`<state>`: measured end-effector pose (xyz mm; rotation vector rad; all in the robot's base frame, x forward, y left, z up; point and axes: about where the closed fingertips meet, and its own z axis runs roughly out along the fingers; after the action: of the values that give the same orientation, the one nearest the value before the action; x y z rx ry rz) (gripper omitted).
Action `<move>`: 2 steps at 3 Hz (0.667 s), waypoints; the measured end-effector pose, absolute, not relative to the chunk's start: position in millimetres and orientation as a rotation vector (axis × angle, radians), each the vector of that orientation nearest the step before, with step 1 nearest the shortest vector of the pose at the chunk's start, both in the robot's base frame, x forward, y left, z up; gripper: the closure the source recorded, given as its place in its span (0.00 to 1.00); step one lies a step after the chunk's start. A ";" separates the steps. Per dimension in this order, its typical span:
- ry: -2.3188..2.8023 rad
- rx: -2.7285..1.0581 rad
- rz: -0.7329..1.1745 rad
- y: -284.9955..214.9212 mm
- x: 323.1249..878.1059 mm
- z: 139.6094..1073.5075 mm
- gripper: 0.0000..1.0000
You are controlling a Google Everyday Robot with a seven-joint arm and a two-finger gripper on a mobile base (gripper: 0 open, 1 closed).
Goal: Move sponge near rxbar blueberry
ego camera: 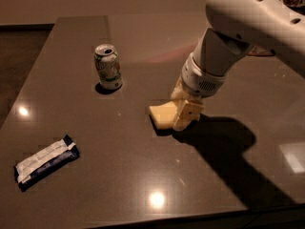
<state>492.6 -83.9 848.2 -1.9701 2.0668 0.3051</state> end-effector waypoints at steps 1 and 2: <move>2.018 -1.979 0.330 -71.1 486.8 861.8 0.62; 1.924 -2.006 0.396 -43.7 468.4 885.9 0.85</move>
Offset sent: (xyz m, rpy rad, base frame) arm -0.0475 0.0737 0.0681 0.1759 -0.0114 0.1641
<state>468.4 -43.7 885.9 -2.0064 1.9241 0.3956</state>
